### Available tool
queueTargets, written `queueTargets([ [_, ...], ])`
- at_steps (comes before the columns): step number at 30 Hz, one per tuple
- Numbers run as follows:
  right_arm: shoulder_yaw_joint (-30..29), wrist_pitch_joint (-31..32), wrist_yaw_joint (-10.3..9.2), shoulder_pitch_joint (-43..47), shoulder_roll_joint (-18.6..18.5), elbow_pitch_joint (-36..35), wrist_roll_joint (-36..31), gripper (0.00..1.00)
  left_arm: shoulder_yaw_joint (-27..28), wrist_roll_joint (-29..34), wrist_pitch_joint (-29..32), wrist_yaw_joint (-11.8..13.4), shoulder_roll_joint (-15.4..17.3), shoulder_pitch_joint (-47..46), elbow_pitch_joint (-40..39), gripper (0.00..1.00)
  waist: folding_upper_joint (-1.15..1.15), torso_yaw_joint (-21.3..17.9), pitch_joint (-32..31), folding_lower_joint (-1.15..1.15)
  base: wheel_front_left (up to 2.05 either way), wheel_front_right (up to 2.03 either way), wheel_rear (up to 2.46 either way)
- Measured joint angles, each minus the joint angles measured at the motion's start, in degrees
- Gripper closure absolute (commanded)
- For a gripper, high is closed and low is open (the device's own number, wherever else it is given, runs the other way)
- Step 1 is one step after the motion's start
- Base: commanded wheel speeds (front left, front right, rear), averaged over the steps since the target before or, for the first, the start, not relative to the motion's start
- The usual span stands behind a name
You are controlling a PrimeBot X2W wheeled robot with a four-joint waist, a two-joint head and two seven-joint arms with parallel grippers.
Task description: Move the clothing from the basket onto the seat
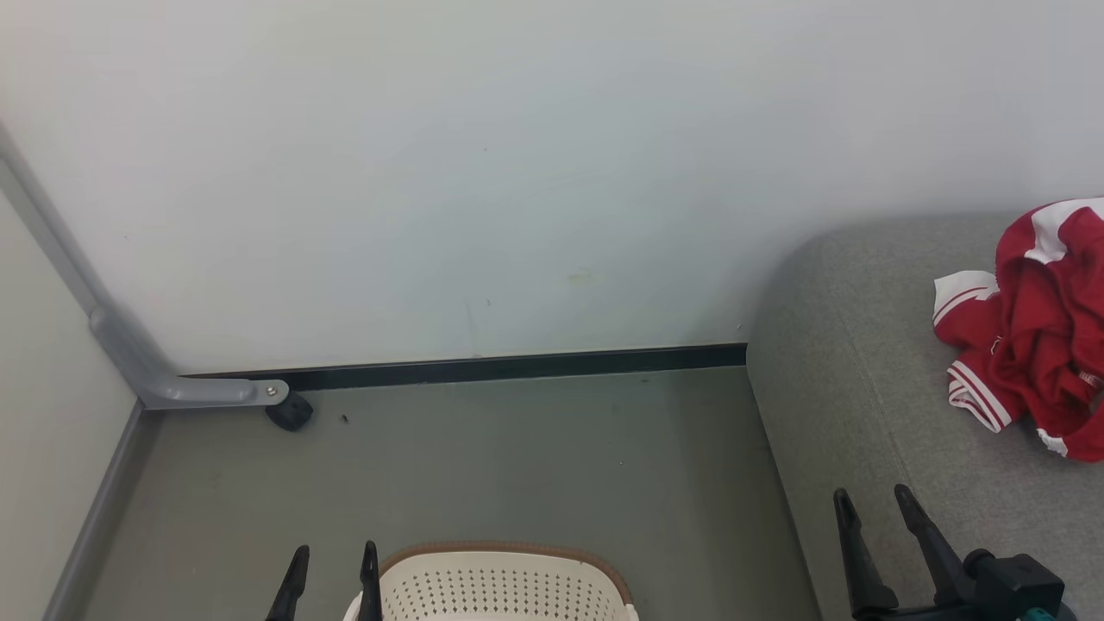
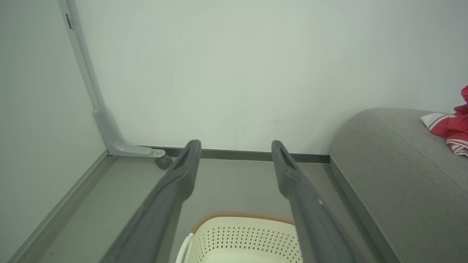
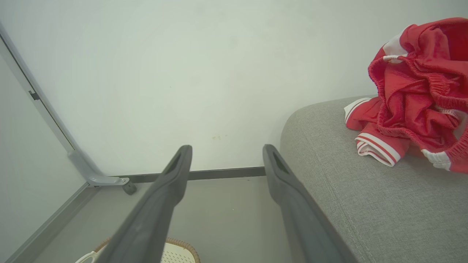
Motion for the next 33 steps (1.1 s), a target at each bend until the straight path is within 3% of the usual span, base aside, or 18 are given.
queueTargets([
  [27,0.0,3.0,-0.73,1.2,-0.5,-4.1,0.0,0.0,0.5,0.1,-0.2,0.0,-0.5,0.0,1.0,0.0,0.0,0.1,0.0,0.0,0.0,0.0,0.0],
  [28,0.0,2.9,-0.94,1.3,-0.4,-4.0,0.0,1.0,0.5,0.1,-0.2,0.0,-0.5,0.0,1.2,1.0,0.0,0.1,0.0,0.0,0.0,0.0,0.0],
  [33,0.8,3.0,-0.93,3.7,1.0,-0.6,0.0,1.0,-0.1,0.1,0.0,0.0,-0.6,1.6,4.3,1.0,0.0,0.1,0.0,0.0,0.0,0.0,0.0],
])
